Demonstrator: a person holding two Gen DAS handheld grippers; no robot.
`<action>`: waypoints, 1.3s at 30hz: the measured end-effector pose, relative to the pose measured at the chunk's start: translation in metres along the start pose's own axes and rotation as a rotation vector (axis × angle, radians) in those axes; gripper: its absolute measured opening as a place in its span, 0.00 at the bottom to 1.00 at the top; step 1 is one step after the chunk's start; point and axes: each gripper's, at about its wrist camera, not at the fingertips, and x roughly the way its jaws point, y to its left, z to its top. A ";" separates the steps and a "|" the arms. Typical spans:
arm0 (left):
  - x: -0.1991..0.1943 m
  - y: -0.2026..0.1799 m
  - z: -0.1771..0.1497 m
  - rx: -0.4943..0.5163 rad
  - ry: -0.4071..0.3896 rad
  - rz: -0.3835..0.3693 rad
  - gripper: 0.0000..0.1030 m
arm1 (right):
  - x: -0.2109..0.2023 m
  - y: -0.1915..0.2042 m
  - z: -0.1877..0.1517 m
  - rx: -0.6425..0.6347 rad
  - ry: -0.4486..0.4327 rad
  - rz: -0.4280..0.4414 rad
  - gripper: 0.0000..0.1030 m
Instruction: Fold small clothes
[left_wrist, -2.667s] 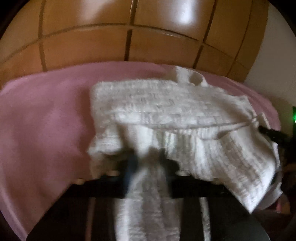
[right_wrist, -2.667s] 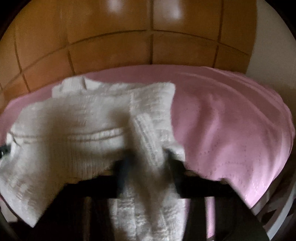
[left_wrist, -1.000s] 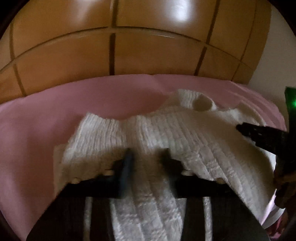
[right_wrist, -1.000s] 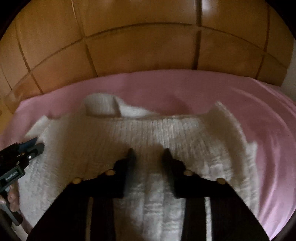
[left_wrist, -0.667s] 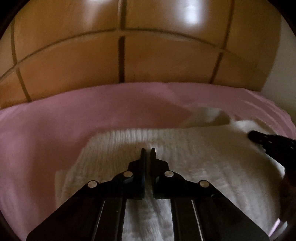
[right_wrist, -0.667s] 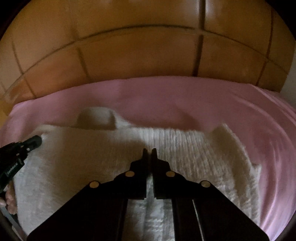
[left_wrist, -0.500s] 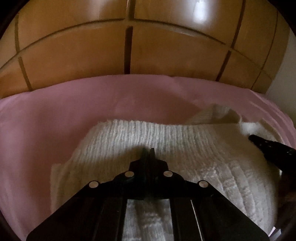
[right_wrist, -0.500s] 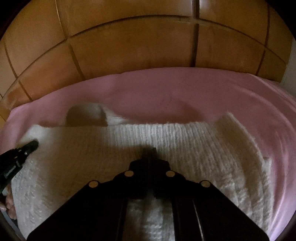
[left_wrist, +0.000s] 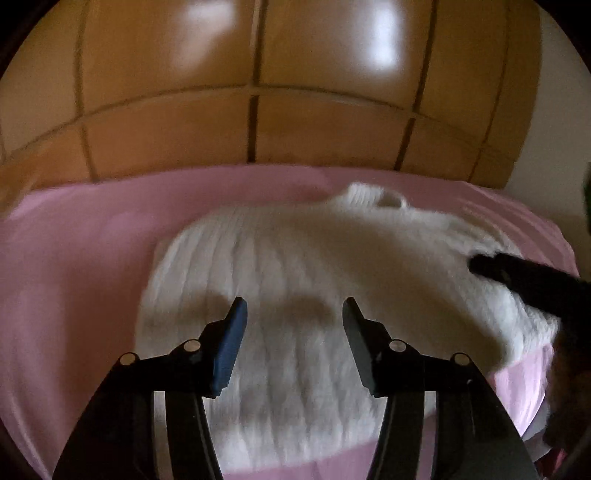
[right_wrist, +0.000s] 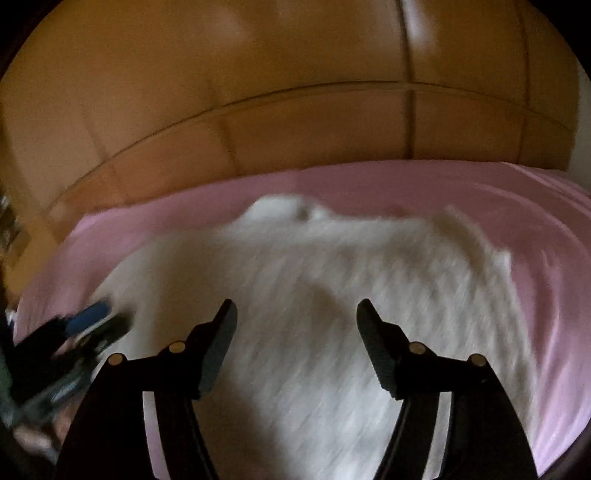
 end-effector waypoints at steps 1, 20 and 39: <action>0.005 0.004 -0.008 -0.022 0.032 0.025 0.54 | -0.003 0.008 -0.012 -0.027 0.005 0.002 0.69; -0.032 -0.007 -0.022 -0.051 -0.003 0.088 0.68 | -0.022 -0.078 -0.030 0.200 0.007 -0.171 0.81; -0.039 -0.003 -0.031 -0.039 0.006 0.150 0.68 | -0.009 -0.126 -0.044 0.296 -0.043 -0.203 0.85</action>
